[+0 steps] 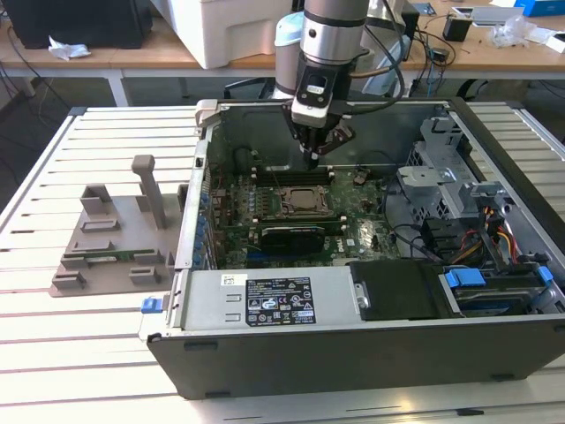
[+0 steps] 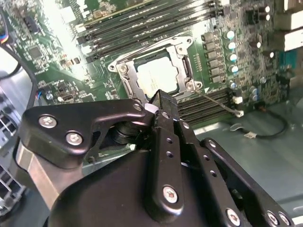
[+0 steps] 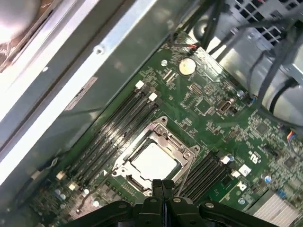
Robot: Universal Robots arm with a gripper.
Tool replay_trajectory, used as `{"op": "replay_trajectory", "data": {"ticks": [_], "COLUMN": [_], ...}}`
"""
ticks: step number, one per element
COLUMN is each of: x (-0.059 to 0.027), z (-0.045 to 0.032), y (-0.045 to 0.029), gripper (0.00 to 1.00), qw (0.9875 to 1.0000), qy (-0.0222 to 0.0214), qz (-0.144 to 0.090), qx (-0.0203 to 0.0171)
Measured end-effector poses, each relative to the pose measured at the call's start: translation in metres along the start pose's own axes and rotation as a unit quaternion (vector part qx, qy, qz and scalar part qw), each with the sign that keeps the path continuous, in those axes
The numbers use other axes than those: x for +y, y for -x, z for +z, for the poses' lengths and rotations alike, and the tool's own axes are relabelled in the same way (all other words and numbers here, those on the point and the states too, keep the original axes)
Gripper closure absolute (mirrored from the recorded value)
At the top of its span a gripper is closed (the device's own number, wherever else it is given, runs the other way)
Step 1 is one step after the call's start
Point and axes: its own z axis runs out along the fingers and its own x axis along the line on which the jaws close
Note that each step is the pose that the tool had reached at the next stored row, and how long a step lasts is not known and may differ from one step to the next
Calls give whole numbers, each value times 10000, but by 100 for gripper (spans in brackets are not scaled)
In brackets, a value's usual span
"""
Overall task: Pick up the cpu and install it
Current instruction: 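Install the first cpu locking lever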
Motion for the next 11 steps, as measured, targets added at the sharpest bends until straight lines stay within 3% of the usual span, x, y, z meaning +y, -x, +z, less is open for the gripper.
{"op": "replay_trajectory", "data": {"ticks": [3, 6, 11], "x": [0, 0, 0], "z": [0, 0, 0], "y": [0, 0, 0], "gripper": [89, 89, 89], "qw": [9996, 9977, 9941], "qy": [-4, -9, -14], "qz": [-281, -682, -1085], "qx": [-23, -55, -86]}}
